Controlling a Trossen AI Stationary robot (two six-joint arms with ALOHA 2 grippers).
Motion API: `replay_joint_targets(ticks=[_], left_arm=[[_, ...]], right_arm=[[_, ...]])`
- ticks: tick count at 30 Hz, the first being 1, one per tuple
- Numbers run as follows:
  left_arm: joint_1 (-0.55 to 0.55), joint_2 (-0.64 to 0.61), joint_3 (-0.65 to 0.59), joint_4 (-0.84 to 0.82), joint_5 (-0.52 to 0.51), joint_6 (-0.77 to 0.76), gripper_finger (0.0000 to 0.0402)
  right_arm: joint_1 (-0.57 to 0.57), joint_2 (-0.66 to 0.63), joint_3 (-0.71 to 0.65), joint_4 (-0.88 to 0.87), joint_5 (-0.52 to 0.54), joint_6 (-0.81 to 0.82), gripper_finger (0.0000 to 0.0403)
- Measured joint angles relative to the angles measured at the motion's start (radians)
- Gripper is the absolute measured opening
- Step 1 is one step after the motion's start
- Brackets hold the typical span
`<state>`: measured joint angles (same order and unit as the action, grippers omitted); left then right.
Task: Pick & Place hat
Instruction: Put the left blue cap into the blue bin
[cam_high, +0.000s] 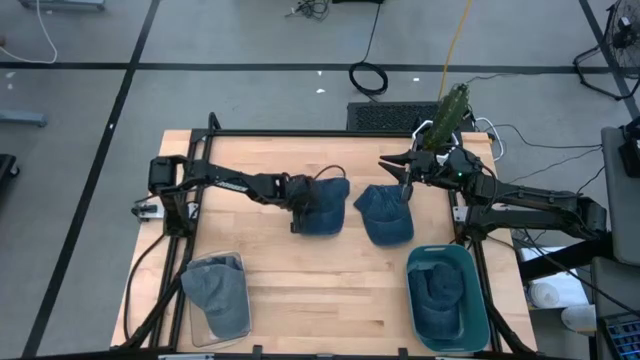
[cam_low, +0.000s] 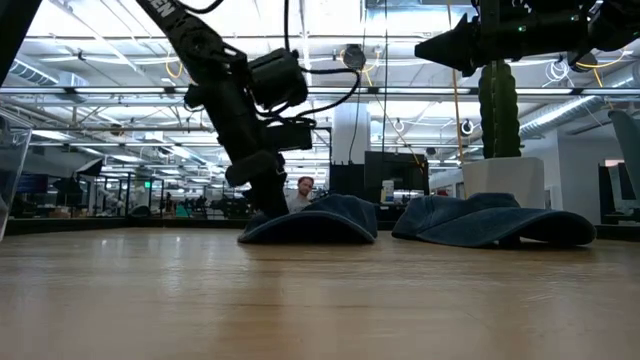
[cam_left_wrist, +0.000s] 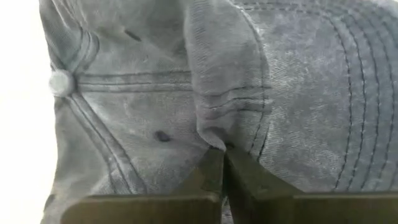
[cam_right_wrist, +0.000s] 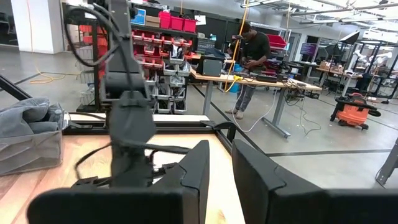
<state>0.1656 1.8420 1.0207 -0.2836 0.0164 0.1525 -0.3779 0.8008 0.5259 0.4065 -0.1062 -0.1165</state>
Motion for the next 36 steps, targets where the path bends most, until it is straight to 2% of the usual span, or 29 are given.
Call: replay_joint_targets(ticks=[6, 12, 19, 27, 30, 33, 36], left_arm=[[-0.076, -0.022, 0.05, -0.049, -0.194, 0.097, 0.0004], [-0.162, -0.062, 0.125, -0.154, -0.444, 0.244, 0.0004], [-0.263, -0.11, 0.157, -0.116, -0.685, 0.43, 0.0004], [-0.326, -0.126, 0.166, -0.089, -0.944, 0.623, 0.0004], [-0.35, -0.127, 0.166, -0.033, -1.082, 0.725, 0.0004], [-0.371, -0.127, 0.166, 0.038, -1.166, 0.835, 0.0004], [-0.394, -0.127, 0.167, 0.092, -1.223, 0.96, 0.0003]], right_arm=[[0.0, 0.0, 0.0, 0.0, 0.0, 0.0, 0.0059], [0.0, 0.002, 0.0, 0.0, 0.0, 0.0, 0.0059], [0.0, 0.023, 0.0, 0.005, 0.001, 0.001, 0.0059], [0.0, 0.052, -0.001, 0.046, 0.013, 0.022, 0.0059], [0.0, 0.061, -0.001, 0.089, 0.144, 0.023, 0.0059], [-0.001, 0.066, 0.0, 0.126, 0.301, -0.017, 0.0059], [-0.001, 0.068, 0.0, 0.119, 0.342, -0.035, 0.0059]])
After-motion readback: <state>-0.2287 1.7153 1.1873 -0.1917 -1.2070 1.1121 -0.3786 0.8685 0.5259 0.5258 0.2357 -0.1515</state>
